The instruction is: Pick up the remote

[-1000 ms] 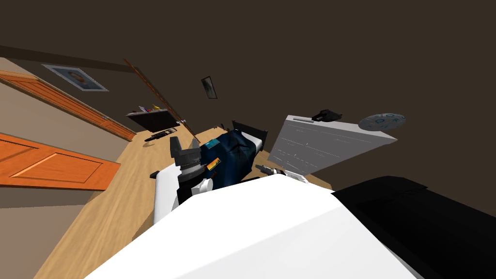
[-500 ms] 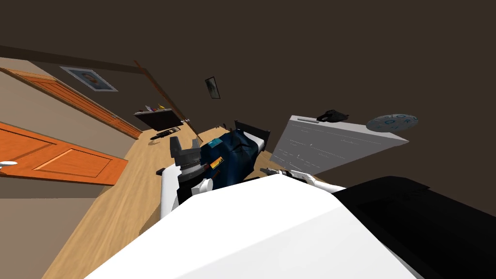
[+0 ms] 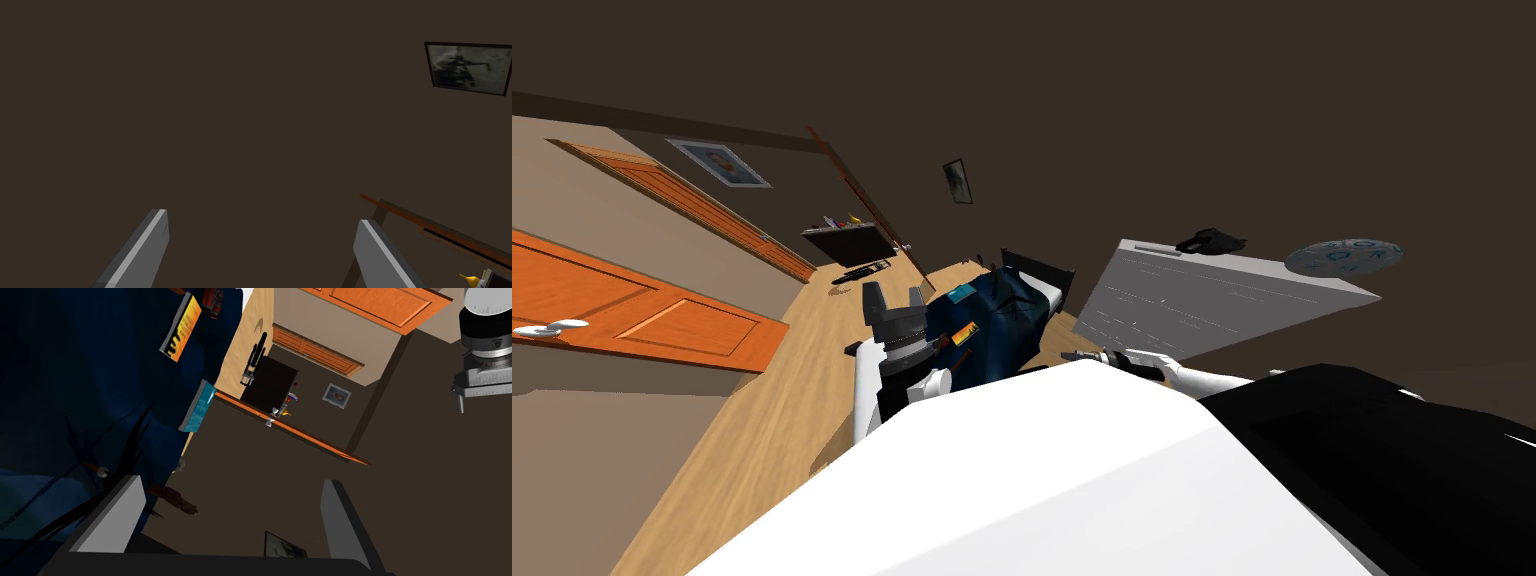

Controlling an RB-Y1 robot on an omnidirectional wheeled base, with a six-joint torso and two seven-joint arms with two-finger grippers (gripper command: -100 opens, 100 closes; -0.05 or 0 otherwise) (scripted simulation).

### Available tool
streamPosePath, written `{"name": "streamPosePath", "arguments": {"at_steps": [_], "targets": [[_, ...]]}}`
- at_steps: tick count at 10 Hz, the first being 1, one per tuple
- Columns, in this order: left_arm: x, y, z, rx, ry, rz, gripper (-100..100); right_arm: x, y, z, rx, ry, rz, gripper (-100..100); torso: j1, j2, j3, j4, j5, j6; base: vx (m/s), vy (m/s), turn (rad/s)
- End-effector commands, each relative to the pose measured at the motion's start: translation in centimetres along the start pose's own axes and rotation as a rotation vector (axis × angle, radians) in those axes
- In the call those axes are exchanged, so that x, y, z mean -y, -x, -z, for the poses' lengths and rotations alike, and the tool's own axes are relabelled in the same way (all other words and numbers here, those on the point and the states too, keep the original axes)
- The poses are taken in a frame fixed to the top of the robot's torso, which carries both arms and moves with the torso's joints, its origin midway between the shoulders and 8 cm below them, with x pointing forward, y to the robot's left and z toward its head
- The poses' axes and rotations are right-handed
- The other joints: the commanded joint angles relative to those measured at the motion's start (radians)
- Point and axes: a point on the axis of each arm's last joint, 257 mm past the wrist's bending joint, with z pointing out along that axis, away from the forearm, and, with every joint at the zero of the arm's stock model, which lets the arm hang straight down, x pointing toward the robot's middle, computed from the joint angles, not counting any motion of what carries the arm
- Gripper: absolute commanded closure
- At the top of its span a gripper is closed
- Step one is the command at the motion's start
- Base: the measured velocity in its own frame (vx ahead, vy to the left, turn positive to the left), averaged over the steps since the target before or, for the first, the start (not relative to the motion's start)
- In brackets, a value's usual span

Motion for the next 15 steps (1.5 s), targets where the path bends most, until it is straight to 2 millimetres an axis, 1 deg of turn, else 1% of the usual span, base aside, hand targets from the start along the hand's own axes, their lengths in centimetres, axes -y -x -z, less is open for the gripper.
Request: {"name": "streamPosePath", "arguments": {"at_steps": [1, 2, 3, 4, 5, 6, 7, 8, 9, 10, 11, 12, 13, 14, 15], "targets": [[0.0, 0.0, 0.0, 0.000, 0.000, 0.000, 0, 1.3, -0.6, 2.5, -0.048, -0.036, -0.002, -100, 0.000, 0.000, 0.000, 0.000, 0.000, 0.000, 0.004, 0.043, 0.142], [0.0, 0.0, 0.0, 0.000, 0.000, 0.000, 0, 2.4, -0.1, 4.3, -0.063, -0.088, 0.014, -100, 0.001, 0.000, 0.000, 0.000, 0.000, 0.000, 0.007, 0.040, 0.072], [0.0, 0.0, 0.0, 0.000, 0.000, 0.000, 0, 3.1, -0.6, 6.1, -0.096, -0.114, 0.007, -100, 0.000, 0.000, 0.000, 0.000, 0.000, 0.000, 0.015, 0.044, 0.151], [0.0, 0.0, 0.0, 0.000, 0.000, 0.000, 0, 4.1, -0.1, 7.8, -0.105, -0.160, 0.018, -100, 0.001, -0.001, 0.000, 0.000, 0.000, -0.001, 0.014, 0.034, 0.072], [0.0, 0.0, 0.0, 0.000, 0.000, 0.000, 0, 4.4, 0.3, 8.9, -0.117, -0.186, 0.031, -100, 0.000, -0.001, 0.000, 0.000, 0.000, 0.000, 0.006, 0.014, -0.022], [0.0, 0.0, 0.0, 0.000, 0.000, 0.000, 0, 4.9, 0.0, 10.8, -0.148, -0.212, 0.025, -100, -0.001, 0.000, 0.000, 0.000, 0.000, 0.000, 0.010, 0.014, 0.145], [0.0, 0.0, 0.0, 0.000, 0.000, 0.000, 0, 5.2, 0.7, 12.5, -0.162, -0.252, 0.041, -100, -0.001, 0.000, 0.000, 0.000, 0.000, -0.001, 0.012, 0.008, 0.107], [0.0, 0.0, 0.0, 0.000, 0.000, 0.000, 0, 5.6, 1.1, 13.5, -0.166, -0.278, 0.047, -100, -0.001, 0.000, 0.000, 0.000, 0.000, 0.000, 0.007, 0.001, -0.012], [0.0, 0.0, 0.0, 0.000, 0.000, 0.000, 0, 6.1, 1.2, 15.9, -0.195, -0.317, 0.046, -100, -0.002, 0.000, 0.000, 0.000, -0.001, 0.000, 0.012, -0.002, 0.134], [0.0, 0.0, 0.0, 0.000, 0.000, 0.000, 0, 6.4, 1.8, 17.3, -0.203, -0.353, 0.057, -100, -0.002, 0.000, 0.000, 0.000, -0.001, -0.001, 0.014, -0.007, 0.121], [0.0, 0.0, 0.0, 0.000, 0.000, 0.000, 0, 6.4, 2.2, 18.2, -0.210, -0.372, 0.066, -100, -0.002, -0.001, 0.000, 0.000, -0.001, 0.000, 0.008, -0.007, -0.010], [0.0, 0.0, 0.0, 0.000, 0.000, 0.000, 0, 6.9, 2.6, 21.1, -0.234, -0.424, 0.067, -100, -0.002, 0.000, 0.000, 0.000, -0.001, 0.000, 0.015, -0.019, 0.121], [0.0, 0.0, 0.0, 0.000, 0.000, 0.000, 0, 6.8, 2.9, 21.6, -0.238, -0.435, 0.072, -100, -0.003, -0.001, 0.000, 0.000, -0.001, 0.000, 0.015, -0.025, 0.104], [0.0, 0.0, 0.0, 0.000, 0.000, 0.000, 0, 6.7, 3.4, 22.6, -0.246, -0.457, 0.081, -100, -0.003, -0.001, 0.000, 0.000, -0.001, 0.000, 0.008, -0.013, 0.017], [0.0, 0.0, 0.0, 0.000, 0.000, 0.000, 0, 6.7, 4.0, 25.4, -0.269, -0.507, 0.084, -100, -0.003, 0.000, 0.000, 0.000, -0.001, 0.000, 0.015, -0.034, 0.155]]}}
